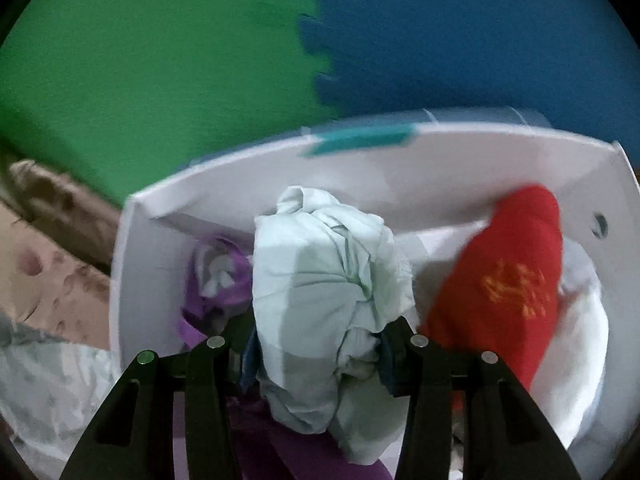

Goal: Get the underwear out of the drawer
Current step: 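Lower the cloth into the box and open the left gripper, then reach the right tool down into the drawer toward the dark blue underwear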

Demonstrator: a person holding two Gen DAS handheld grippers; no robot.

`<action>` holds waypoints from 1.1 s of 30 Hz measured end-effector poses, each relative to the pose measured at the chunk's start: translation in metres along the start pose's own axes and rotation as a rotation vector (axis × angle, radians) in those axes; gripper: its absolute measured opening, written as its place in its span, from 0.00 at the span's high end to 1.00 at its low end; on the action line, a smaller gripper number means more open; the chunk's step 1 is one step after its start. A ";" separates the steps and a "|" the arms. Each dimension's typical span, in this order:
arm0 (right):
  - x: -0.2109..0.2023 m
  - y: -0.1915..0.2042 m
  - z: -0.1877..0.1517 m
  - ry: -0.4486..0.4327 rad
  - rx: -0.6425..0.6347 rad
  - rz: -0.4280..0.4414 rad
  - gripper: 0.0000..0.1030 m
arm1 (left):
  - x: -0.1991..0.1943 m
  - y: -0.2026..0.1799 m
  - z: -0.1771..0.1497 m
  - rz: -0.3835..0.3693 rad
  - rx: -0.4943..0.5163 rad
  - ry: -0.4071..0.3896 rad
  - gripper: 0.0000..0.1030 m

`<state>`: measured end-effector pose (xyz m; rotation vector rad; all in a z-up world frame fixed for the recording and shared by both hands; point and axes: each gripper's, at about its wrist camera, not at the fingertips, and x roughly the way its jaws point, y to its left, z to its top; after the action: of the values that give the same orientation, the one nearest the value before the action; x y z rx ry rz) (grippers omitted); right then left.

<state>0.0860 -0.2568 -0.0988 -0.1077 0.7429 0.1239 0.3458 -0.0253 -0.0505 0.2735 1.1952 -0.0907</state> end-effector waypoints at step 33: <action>0.062 0.184 -0.068 0.291 -0.522 0.329 0.17 | -0.166 0.136 -0.318 -0.107 -0.191 -0.707 0.01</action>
<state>0.0583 -0.0802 -0.2002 -0.5095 1.0023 0.6262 0.0257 0.1755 0.0179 -0.0009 0.5080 -0.1506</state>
